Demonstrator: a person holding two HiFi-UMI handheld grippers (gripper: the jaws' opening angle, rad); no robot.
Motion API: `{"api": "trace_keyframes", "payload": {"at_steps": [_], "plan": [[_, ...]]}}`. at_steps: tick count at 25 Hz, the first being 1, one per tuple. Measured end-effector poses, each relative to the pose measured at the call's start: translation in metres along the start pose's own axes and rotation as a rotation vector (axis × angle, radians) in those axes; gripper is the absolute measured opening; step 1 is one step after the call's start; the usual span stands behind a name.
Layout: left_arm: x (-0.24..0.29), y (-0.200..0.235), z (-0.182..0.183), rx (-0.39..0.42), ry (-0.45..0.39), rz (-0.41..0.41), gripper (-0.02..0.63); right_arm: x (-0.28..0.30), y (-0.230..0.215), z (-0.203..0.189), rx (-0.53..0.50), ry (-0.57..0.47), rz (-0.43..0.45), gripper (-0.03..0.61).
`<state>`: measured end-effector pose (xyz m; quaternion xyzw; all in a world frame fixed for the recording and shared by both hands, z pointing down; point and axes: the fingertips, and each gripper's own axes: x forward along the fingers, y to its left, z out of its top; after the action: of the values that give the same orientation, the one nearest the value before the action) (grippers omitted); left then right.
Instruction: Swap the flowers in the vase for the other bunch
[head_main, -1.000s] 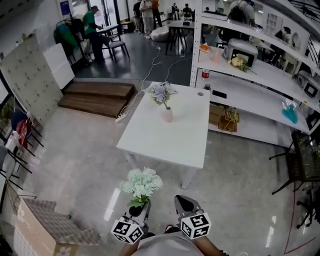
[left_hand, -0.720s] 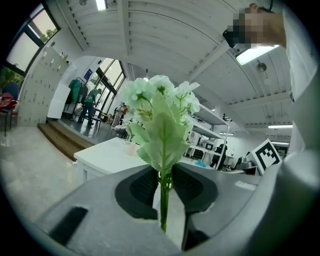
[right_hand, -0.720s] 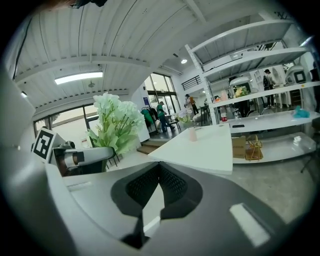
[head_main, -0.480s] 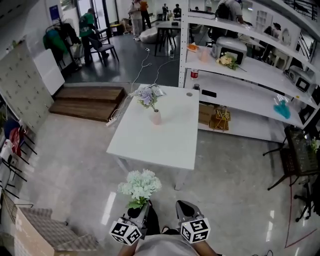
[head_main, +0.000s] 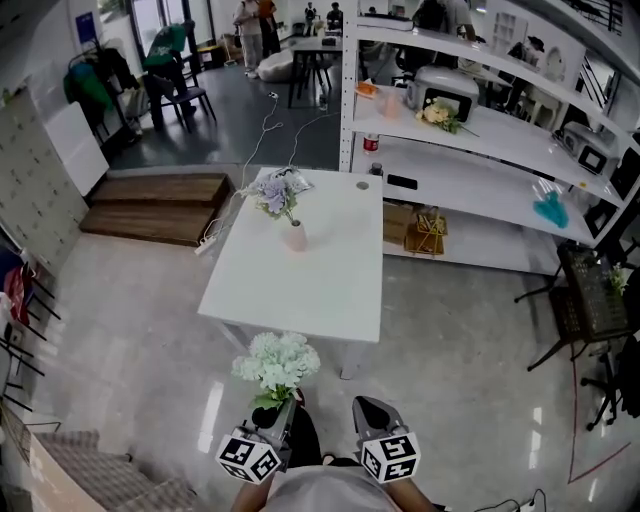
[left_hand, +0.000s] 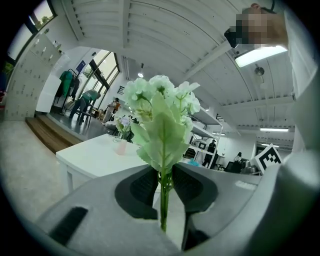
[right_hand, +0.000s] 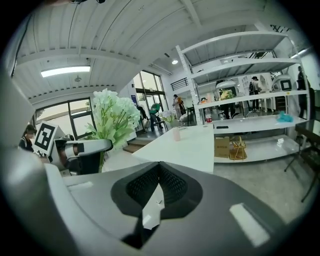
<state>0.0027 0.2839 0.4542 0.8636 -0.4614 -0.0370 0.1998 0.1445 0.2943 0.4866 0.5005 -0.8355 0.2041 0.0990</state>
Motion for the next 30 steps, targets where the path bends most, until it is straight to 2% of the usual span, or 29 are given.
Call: {"api": "trace_keyframes", "payload": {"at_steps": [11,24,30], "plan": [[0.020,0.049,0.020,-0.034,-0.004,0.014,0.080,0.057,0.016,0.022,-0.019,0.012,0.044,0.008],[0.063,0.115,0.060,-0.057,0.005,0.001,0.080,0.148,0.030,0.068,-0.041,0.004,0.104,0.008],[0.088,0.150,0.080,-0.064,0.009,0.001,0.077,0.189,0.025,0.087,-0.039,0.023,0.085,0.008]]}}
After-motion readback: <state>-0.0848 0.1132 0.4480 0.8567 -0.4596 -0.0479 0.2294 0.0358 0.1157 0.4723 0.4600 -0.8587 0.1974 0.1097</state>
